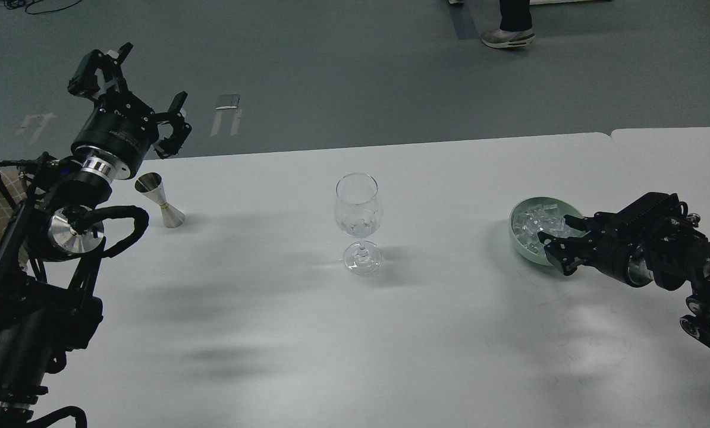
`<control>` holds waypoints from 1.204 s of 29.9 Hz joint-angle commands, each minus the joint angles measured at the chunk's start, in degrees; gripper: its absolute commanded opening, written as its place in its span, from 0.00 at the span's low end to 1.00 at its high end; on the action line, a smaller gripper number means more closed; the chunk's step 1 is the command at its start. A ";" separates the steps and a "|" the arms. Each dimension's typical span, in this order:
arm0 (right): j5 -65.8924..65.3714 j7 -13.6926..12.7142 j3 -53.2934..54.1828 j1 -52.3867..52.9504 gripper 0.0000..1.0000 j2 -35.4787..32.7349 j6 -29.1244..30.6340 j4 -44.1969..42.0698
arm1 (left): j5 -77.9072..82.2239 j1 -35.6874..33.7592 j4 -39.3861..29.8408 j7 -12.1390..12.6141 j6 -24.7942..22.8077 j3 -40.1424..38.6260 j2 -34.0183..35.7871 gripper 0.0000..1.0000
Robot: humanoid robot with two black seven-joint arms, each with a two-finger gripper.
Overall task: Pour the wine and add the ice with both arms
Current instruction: 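Close the right gripper on ice cubes inside the bowl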
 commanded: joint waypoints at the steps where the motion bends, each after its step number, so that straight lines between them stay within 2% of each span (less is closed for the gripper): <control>1: 0.10 0.08 0.49 0.13 0.58 0.20 -0.02 0.13 | 0.00 0.00 0.00 0.00 0.00 0.00 0.15 0.98; 21: 0.10 0.08 1.11 -0.04 0.56 0.20 0.07 -0.75 | 0.00 0.00 0.01 0.00 0.09 0.00 0.07 0.98; 25: 0.10 0.08 1.11 0.04 0.45 0.29 0.07 -0.66 | 0.00 0.00 0.00 -0.09 0.00 0.00 0.15 0.98; 27: 0.10 0.08 1.11 0.04 0.43 0.37 0.25 -0.75 | 0.00 0.00 0.00 -0.09 0.09 0.00 0.15 0.98; 28: 0.10 0.08 1.11 0.04 0.37 0.37 0.34 -0.75 | 0.00 0.00 0.00 -0.09 0.09 0.00 0.15 0.98; 31: 0.10 0.08 1.11 0.04 0.30 0.29 0.34 -0.75 | 0.00 0.00 0.00 -0.17 0.09 -0.08 0.15 0.98; 36: 0.10 0.08 1.11 0.04 0.29 0.37 0.34 -0.75 | 0.00 0.09 0.09 -0.17 0.09 -0.08 0.16 0.98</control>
